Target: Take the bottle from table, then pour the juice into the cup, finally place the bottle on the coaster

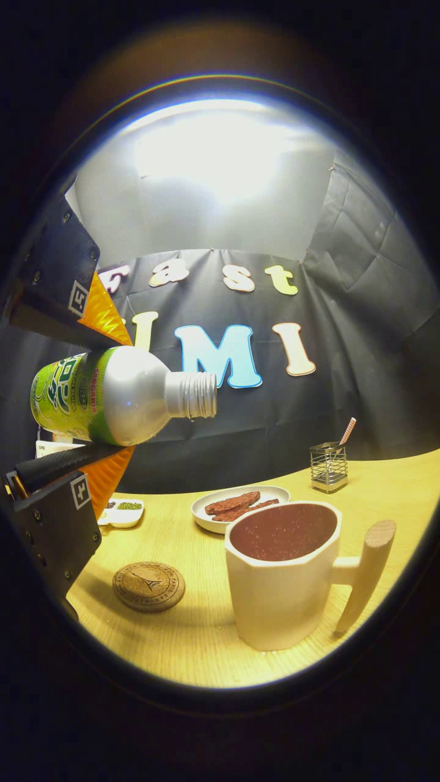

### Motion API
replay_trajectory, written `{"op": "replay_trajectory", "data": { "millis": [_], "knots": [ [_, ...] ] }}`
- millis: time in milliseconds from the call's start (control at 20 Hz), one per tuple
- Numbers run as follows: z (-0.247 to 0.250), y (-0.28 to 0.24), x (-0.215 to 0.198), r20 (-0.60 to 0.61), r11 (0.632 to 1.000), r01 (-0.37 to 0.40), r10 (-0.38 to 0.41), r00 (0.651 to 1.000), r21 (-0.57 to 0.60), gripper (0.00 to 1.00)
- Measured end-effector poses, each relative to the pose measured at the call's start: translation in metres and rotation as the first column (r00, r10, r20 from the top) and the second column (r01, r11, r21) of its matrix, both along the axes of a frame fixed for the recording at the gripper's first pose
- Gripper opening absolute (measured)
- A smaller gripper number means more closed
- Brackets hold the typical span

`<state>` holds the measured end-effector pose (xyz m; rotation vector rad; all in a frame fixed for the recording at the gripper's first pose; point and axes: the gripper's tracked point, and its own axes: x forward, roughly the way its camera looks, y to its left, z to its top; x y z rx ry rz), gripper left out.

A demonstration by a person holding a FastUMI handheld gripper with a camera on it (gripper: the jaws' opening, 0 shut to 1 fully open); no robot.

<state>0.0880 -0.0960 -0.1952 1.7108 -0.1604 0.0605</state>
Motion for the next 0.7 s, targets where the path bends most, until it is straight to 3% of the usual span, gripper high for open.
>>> {"op": "replay_trajectory", "data": {
  "millis": [700],
  "knots": [
    [0.014, -0.004, 0.007, 0.062, 0.991, 0.036, -0.044, 0.997, 0.125, 0.78]
  ]
}}
